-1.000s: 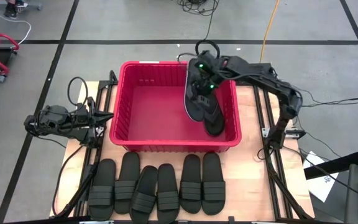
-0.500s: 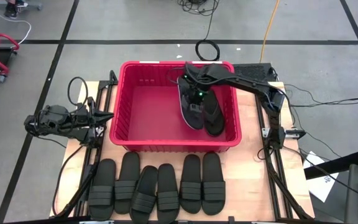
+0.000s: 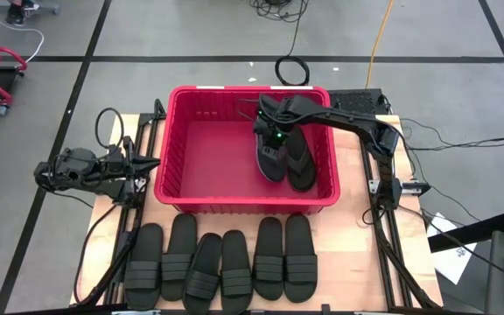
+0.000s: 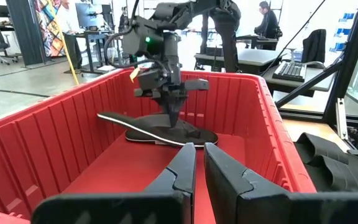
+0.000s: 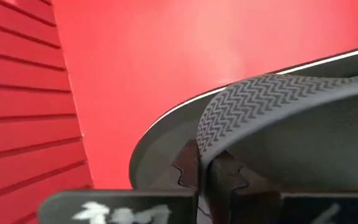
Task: Pick and place slides into bin
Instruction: Put the flip flop into the red bin
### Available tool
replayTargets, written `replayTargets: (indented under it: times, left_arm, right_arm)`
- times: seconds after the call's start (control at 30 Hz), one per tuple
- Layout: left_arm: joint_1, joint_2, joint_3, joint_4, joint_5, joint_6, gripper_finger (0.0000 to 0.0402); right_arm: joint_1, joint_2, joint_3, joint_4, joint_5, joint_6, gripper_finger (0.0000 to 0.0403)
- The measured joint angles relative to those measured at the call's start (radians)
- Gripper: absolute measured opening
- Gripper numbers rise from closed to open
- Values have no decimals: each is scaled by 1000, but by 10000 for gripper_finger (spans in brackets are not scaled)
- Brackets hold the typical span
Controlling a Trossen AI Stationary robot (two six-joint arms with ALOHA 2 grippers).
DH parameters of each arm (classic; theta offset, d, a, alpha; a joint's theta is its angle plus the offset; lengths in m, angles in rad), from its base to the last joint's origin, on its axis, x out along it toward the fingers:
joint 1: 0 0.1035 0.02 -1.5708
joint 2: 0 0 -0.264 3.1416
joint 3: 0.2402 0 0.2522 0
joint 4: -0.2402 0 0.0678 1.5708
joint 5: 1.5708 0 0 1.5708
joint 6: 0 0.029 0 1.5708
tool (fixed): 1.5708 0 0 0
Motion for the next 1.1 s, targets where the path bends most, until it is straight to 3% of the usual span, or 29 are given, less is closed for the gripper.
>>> replayTargets:
  times: [0.27,1.1]
  left_arm:
    - [0,0,0,0,0,0,31]
    - [0,0,0,0,0,1,31]
  right_arm:
    - [0,-1,-79,104,-5,84,0]
    - [-24,-1,-236,141,-6,62,0]
